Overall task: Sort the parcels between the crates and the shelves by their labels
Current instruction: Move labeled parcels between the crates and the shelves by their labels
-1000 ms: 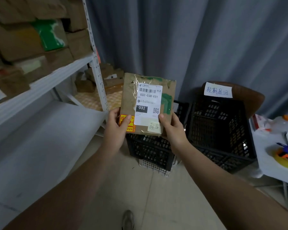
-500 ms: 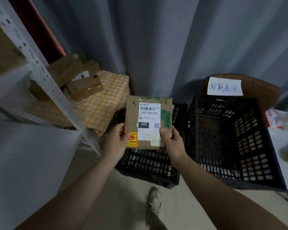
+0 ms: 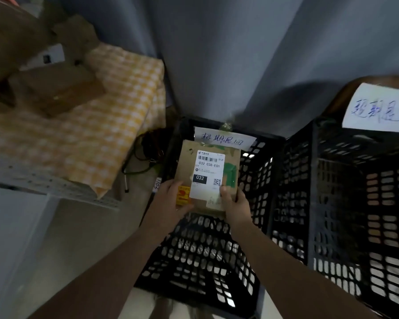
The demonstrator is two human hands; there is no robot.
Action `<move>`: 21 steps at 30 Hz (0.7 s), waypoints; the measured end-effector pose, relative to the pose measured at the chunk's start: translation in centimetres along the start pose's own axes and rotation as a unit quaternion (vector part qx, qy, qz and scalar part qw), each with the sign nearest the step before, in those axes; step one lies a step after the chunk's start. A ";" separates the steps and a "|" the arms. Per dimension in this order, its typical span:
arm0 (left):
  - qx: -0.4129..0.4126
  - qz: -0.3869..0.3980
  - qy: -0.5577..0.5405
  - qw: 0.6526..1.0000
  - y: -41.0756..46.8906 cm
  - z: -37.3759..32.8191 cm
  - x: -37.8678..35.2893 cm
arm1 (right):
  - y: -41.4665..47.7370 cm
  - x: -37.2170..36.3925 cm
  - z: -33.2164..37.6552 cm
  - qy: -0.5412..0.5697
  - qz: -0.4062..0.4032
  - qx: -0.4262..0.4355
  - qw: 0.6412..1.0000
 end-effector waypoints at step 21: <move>-0.164 0.119 0.427 0.881 12.3 10.0 -15.2 | 19.8 -5.5 -11.2 0.054 -0.031 -0.015 0.998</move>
Point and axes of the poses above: each hand's wrist, its own y-axis towards the middle knuckle, its own x-axis out of the back of the hand, z = x × y, the point moved 6 cm from there along y, towards the middle knuckle, and after that the axes turned 3 degrees about -z, right-handed, at the moved point
